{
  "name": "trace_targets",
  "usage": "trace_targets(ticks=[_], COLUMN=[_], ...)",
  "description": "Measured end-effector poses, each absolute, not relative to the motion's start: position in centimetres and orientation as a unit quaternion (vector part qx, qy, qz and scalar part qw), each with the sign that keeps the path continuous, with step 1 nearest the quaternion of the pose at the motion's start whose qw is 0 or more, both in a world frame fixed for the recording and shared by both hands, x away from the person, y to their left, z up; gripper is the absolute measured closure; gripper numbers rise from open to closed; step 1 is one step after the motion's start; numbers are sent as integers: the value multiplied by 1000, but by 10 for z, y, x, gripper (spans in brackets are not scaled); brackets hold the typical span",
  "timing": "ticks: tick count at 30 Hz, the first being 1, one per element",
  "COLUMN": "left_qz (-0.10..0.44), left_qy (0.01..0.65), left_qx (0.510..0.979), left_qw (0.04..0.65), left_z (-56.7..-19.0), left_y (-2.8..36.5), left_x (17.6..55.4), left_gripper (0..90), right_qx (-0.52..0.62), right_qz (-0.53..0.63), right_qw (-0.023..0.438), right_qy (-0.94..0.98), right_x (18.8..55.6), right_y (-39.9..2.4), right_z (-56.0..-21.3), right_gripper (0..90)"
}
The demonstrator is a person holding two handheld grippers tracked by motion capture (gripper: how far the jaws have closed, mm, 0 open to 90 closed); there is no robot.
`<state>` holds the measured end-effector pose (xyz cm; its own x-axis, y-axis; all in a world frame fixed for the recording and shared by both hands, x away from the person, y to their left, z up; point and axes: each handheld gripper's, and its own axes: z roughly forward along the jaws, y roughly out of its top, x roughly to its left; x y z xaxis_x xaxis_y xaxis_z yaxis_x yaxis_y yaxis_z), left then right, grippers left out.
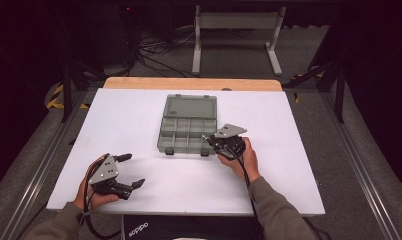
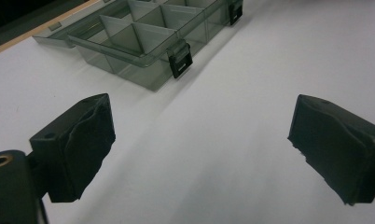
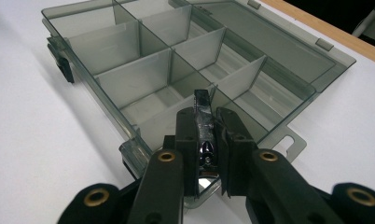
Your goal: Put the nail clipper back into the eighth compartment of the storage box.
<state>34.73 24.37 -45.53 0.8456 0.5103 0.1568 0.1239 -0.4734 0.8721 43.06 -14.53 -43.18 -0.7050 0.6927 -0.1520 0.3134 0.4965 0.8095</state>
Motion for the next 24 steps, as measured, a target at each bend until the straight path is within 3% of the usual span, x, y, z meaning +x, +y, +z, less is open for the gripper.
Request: trace_targets(ticks=[21, 24], left_qz=[203, 203], left_qy=[189, 190], left_qx=[834, 834], left_qw=[476, 476], left_z=[-455, -455], left_y=[244, 244], left_x=[347, 347], left_gripper=[78, 78], right_qx=[301, 303], right_qz=[397, 396], right_qw=[234, 234], right_qy=[835, 835], right_x=[431, 432], right_y=[-144, -144], right_z=[-435, -436], right_gripper=[800, 759])
